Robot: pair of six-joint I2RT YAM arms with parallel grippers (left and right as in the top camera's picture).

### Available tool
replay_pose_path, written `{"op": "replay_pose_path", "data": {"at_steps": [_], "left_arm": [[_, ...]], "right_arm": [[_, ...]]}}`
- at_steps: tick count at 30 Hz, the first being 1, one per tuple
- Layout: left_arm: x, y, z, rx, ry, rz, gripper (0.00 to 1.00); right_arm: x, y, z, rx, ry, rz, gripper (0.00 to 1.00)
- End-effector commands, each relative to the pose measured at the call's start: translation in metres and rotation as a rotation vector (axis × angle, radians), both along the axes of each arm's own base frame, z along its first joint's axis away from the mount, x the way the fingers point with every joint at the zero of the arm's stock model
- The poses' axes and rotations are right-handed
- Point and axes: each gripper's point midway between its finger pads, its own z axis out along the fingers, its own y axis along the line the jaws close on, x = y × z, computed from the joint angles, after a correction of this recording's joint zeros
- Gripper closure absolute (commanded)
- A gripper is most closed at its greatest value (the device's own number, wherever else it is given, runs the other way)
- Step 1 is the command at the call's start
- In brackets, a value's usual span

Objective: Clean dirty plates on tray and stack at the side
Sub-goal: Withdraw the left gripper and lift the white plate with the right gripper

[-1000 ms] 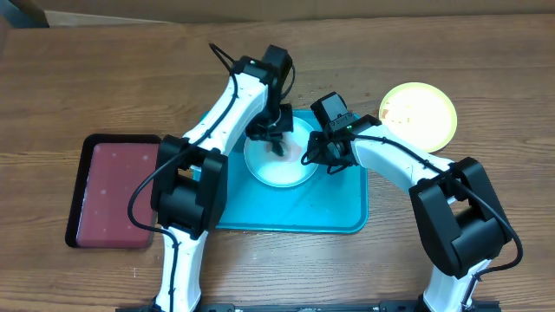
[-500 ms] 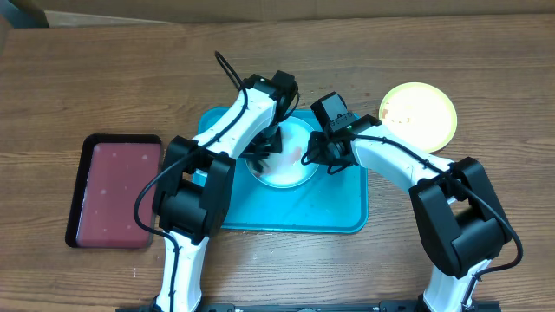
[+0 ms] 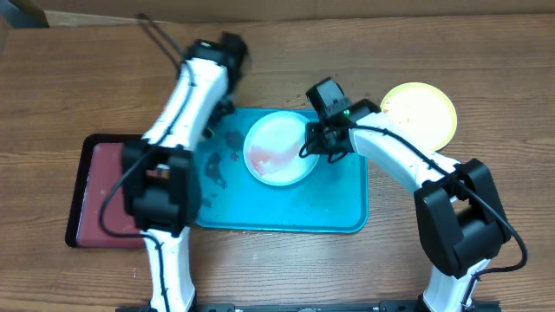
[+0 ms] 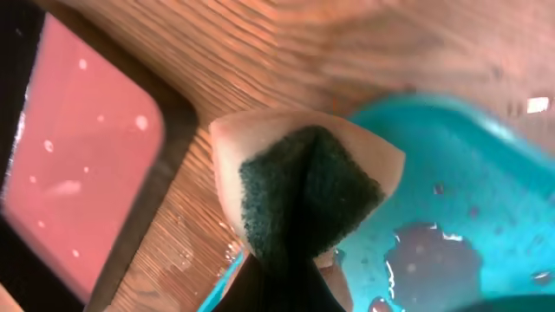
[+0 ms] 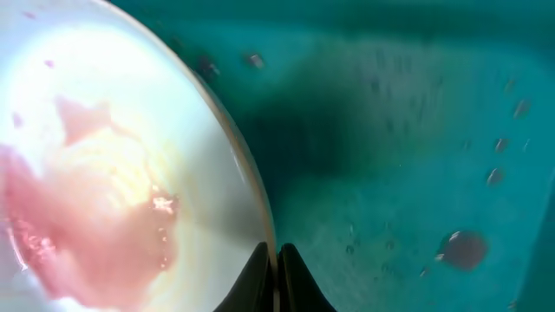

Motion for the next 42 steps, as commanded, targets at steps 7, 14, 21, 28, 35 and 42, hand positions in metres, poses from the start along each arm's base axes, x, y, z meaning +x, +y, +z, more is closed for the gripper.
{"op": "replay_pose_path", "data": {"at_steps": [7,14,21,28,35,42], "left_arm": [[-0.014,0.074,0.085,-0.336,-0.203,0.248,0.96],[-0.044,0.132,0.08,-0.367,-0.16,0.397,0.96],[-0.046,0.142,0.079,-0.361,-0.157,0.387,0.96],[-0.046,0.142,0.079,-0.36,-0.153,0.366,0.96],[-0.045,0.143,0.079,-0.36,-0.156,0.36,0.96],[-0.045,0.143,0.079,-0.359,-0.153,0.349,0.96]], "right_arm": [[0.032,0.017,0.097,-0.394,-0.39,0.28,0.96],[0.031,0.03,0.188,-0.926,-0.717,0.34,0.96],[0.023,0.062,0.246,-1.189,-0.869,0.41,0.96],[0.022,0.071,0.27,-1.245,-0.917,0.399,0.96],[0.022,0.07,0.27,-1.196,-0.938,0.332,0.96],[0.031,0.053,0.224,-1.004,-0.858,0.32,0.96]]}}
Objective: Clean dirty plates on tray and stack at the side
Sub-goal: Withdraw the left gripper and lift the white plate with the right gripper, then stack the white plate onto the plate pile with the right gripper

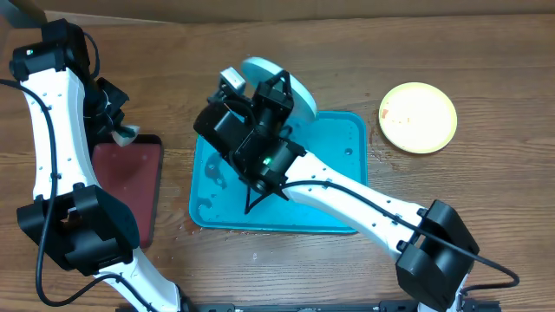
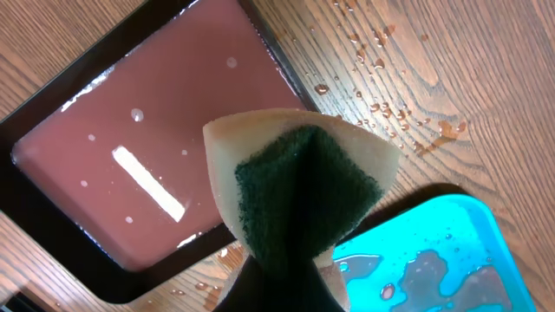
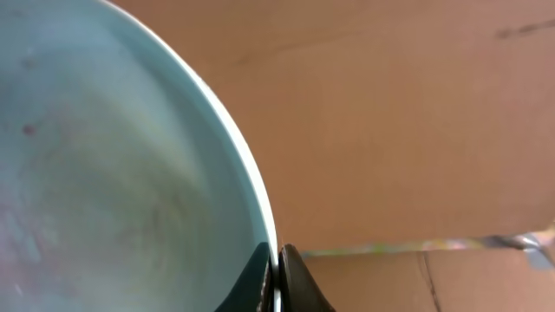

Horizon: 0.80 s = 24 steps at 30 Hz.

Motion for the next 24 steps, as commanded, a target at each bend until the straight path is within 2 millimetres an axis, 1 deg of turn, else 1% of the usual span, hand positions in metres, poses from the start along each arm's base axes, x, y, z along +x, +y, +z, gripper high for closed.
{"op": "replay_pose_path", "data": {"at_steps": [1,3,4,5,6,7,9,10,12,14,17,18,19,20,21,23,24], "left_arm": [[0.0,-0.003,0.001,-0.002,-0.004,-0.035,0.96],[0.0,-0.003,0.002,-0.003,-0.004,-0.039,0.96],[0.0,-0.003,0.002,-0.002,-0.004,-0.042,0.96],[0.001,-0.003,0.001,-0.002,-0.004,-0.043,0.96],[0.001,-0.003,0.002,-0.002,-0.007,-0.043,0.96],[0.001,-0.003,0.002,-0.001,-0.008,-0.043,0.96],[0.002,-0.003,0.002,0.0,-0.011,-0.045,0.96],[0.003,-0.003,0.002,0.0,-0.012,-0.046,0.96],[0.003,-0.003,0.002,0.0,-0.011,-0.049,0.96],[0.003,-0.004,0.002,0.0,-0.011,-0.053,0.96],[0.003,-0.003,0.002,0.001,-0.013,-0.053,0.96],[0.004,-0.003,0.002,0.001,-0.015,-0.053,0.96],[0.004,-0.003,0.002,0.001,-0.017,-0.053,0.96],[0.004,-0.003,0.002,0.001,-0.017,-0.053,0.96],[0.004,-0.003,0.002,0.001,-0.018,-0.053,0.96],[0.005,-0.003,0.002,0.001,-0.019,-0.053,0.96],[0.005,-0.003,0.002,0.002,-0.02,-0.053,0.96]], "right_arm": [[0.007,-0.015,-0.008,0.288,0.044,-0.01,0.97],[0.008,-0.023,-0.037,0.417,0.178,-0.017,0.97],[0.009,-0.029,-0.048,0.521,0.256,-0.037,0.97],[0.009,-0.033,-0.054,0.588,0.302,-0.052,0.97],[0.011,-0.039,-0.057,0.692,0.358,-0.078,0.97],[0.014,-0.047,-0.058,0.809,0.406,-0.112,0.97],[0.021,-0.063,-0.051,1.003,0.473,-0.156,0.96],[0.025,-0.073,-0.047,1.1,0.505,-0.17,0.96],[0.034,-0.099,-0.039,1.265,0.55,-0.197,0.96],[0.042,-0.135,-0.035,1.405,0.572,-0.257,0.96],[0.048,-0.202,-0.04,1.54,0.565,-0.384,0.96],[0.047,-0.233,-0.045,1.573,0.544,-0.451,0.96],[0.046,-0.255,-0.048,1.592,0.523,-0.499,0.96],[0.042,-0.283,-0.054,1.608,0.493,-0.567,0.96],[0.036,-0.315,-0.063,1.623,0.457,-0.647,0.96],[0.024,-0.349,-0.079,1.641,0.43,-0.741,0.96],[0.018,-0.36,-0.086,1.646,0.425,-0.776,0.96]]}}
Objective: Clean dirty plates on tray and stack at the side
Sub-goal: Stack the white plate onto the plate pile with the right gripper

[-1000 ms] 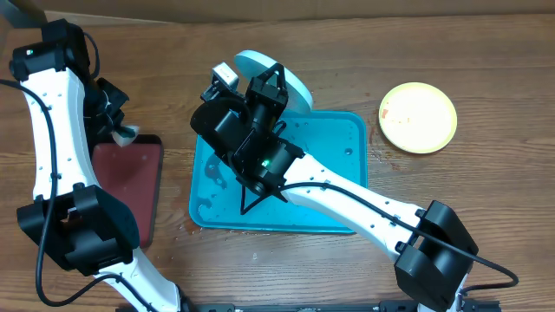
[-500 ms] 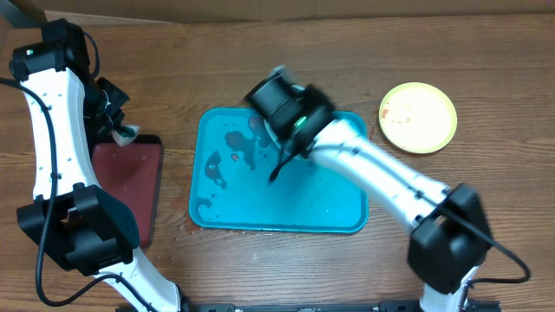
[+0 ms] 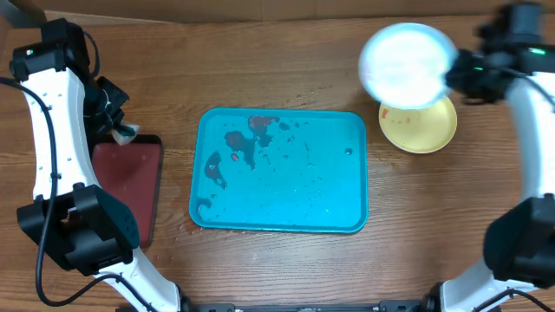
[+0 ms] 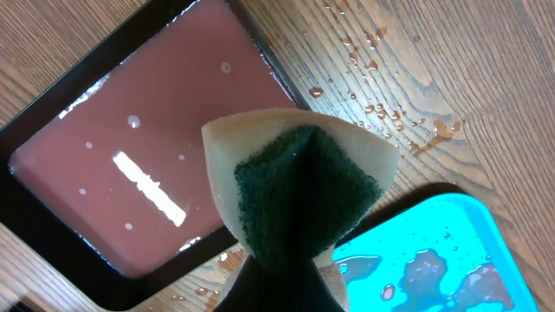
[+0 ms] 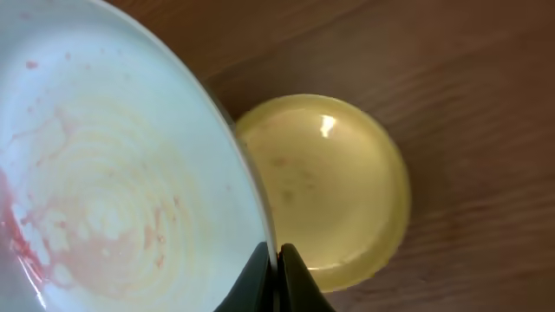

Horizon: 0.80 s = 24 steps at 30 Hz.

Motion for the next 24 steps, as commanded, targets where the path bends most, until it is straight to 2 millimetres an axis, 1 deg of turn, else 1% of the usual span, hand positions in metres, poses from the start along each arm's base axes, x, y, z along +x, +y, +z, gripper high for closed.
{"op": "replay_pose_path", "data": {"at_steps": [1,2,4,7,9,10,13,14,17,19,20,21,23,24], "left_arm": [[0.002,-0.003,0.002,-0.001,-0.01,-0.03,0.96],[0.002,-0.003,0.002,0.0,-0.012,-0.03,0.96],[0.003,-0.003,0.002,0.0,-0.013,-0.03,0.96],[0.002,-0.003,0.002,0.0,-0.012,-0.03,0.96],[0.002,-0.003,0.002,-0.001,-0.01,-0.03,0.96],[0.002,-0.004,0.002,-0.001,-0.009,-0.033,0.96],[0.002,-0.004,0.002,0.0,-0.01,-0.041,0.96],[0.002,-0.003,0.002,0.001,-0.01,-0.041,0.96],[0.002,-0.003,0.002,0.001,-0.01,-0.041,0.96],[0.002,-0.003,0.002,0.001,-0.01,-0.042,0.96],[0.002,-0.004,0.002,0.0,-0.01,-0.046,0.96],[0.002,-0.004,0.002,-0.002,-0.01,-0.054,0.96],[0.004,-0.011,0.002,-0.036,-0.019,-0.107,0.96],[0.006,-0.018,0.002,-0.067,-0.03,-0.151,0.96]], "right_arm": [[-0.024,-0.028,-0.016,0.088,0.04,-0.073,0.96],[-0.031,-0.035,-0.026,0.089,0.06,-0.086,0.96],[-0.039,-0.042,-0.044,0.092,0.086,-0.095,0.96],[-0.04,-0.044,-0.068,0.091,0.085,-0.102,0.96],[-0.043,-0.051,-0.082,0.071,0.1,-0.158,0.96],[-0.047,-0.06,-0.094,0.035,0.114,-0.218,0.96],[-0.043,-0.06,-0.106,0.029,0.082,-0.214,0.96],[-0.043,-0.06,-0.108,0.029,0.083,-0.214,0.94],[-0.044,-0.057,-0.112,0.043,0.083,-0.208,0.76],[-0.044,-0.051,-0.112,0.069,0.08,-0.193,0.67],[-0.041,-0.041,-0.111,0.099,0.071,-0.155,0.6],[-0.039,-0.034,-0.11,0.121,0.065,-0.138,0.59],[-0.036,-0.019,-0.107,0.162,0.052,-0.09,0.54],[-0.033,-0.005,-0.105,0.188,0.036,-0.022,0.51]]}}
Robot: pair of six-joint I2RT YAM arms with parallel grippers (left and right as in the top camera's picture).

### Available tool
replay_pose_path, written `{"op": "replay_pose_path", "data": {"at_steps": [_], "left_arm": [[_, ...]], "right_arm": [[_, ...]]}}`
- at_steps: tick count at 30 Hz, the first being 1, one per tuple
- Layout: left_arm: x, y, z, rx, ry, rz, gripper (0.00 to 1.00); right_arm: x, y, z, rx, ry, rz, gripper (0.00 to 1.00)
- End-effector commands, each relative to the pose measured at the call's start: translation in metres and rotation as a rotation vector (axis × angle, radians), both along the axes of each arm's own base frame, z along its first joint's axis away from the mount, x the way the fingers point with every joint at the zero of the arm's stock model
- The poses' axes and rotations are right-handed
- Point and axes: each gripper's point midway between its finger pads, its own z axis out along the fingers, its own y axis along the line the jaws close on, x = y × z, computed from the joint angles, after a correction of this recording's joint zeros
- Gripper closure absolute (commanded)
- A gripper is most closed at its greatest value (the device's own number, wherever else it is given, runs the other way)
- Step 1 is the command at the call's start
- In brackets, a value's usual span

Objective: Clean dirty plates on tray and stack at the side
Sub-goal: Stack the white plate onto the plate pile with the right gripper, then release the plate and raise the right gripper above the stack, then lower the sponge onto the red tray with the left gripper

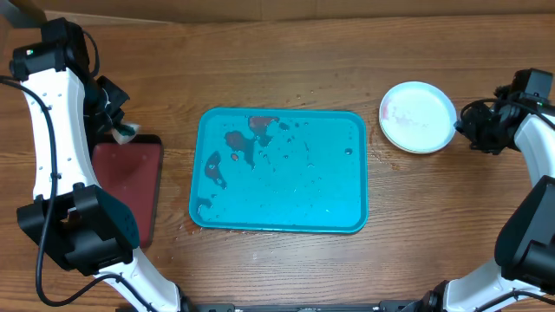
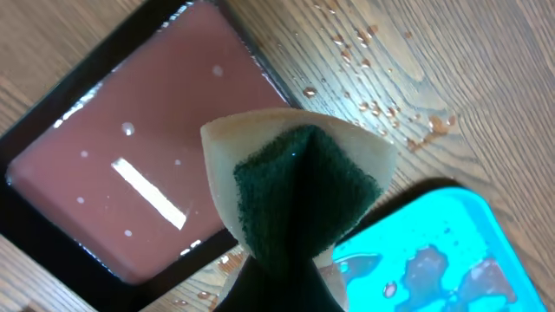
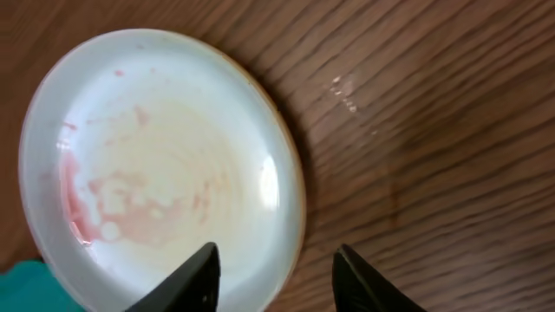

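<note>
A white plate (image 1: 418, 116) with faint pink smears lies on the wooden table right of the blue tray (image 1: 279, 170), covering the yellow plate beneath it. In the right wrist view the white plate (image 3: 160, 169) fills the left half, and my right gripper (image 3: 276, 267) stands open over its right rim, holding nothing. My right gripper (image 1: 475, 130) sits just right of the plate in the overhead view. My left gripper (image 2: 279, 282) is shut on a green-and-tan sponge (image 2: 299, 191), held above the table between the brown tray (image 2: 121, 191) and the blue tray (image 2: 442, 251).
The blue tray carries dark wet stains near its upper left part. A black-rimmed brown tray (image 1: 126, 192) of reddish liquid lies at the left. Water drops dot the wood by the sponge. A cardboard wall runs along the far edge.
My right gripper held the white plate tilted above the yellow plate. It has let go and stands open, and the white plate lies flat on the yellow one. The left arm barely moved.
The white plate lay on the blue tray with my right gripper shut on its rim and the sponge near the tray's corner. Then the plate was raised and the sponge was by the brown tray. The plate then hung over the yellow plate and now rests on it, released.
</note>
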Motion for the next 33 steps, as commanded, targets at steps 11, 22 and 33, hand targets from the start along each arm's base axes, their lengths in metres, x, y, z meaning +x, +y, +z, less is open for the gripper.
{"op": "replay_pose_path", "data": {"at_steps": [11,22,33], "left_arm": [[-0.015,-0.027,0.0,-0.113,0.049,-0.209,0.95],[-0.05,0.019,-0.009,-0.088,0.142,-0.005,0.95],[-0.069,0.036,-0.076,-0.242,0.131,0.107,0.95]], "right_arm": [[0.018,0.16,0.024,0.127,-0.115,0.458,0.31],[0.021,0.211,0.031,0.124,-0.169,0.578,0.07],[0.027,0.212,0.033,0.119,-0.194,0.579,0.02]]}}
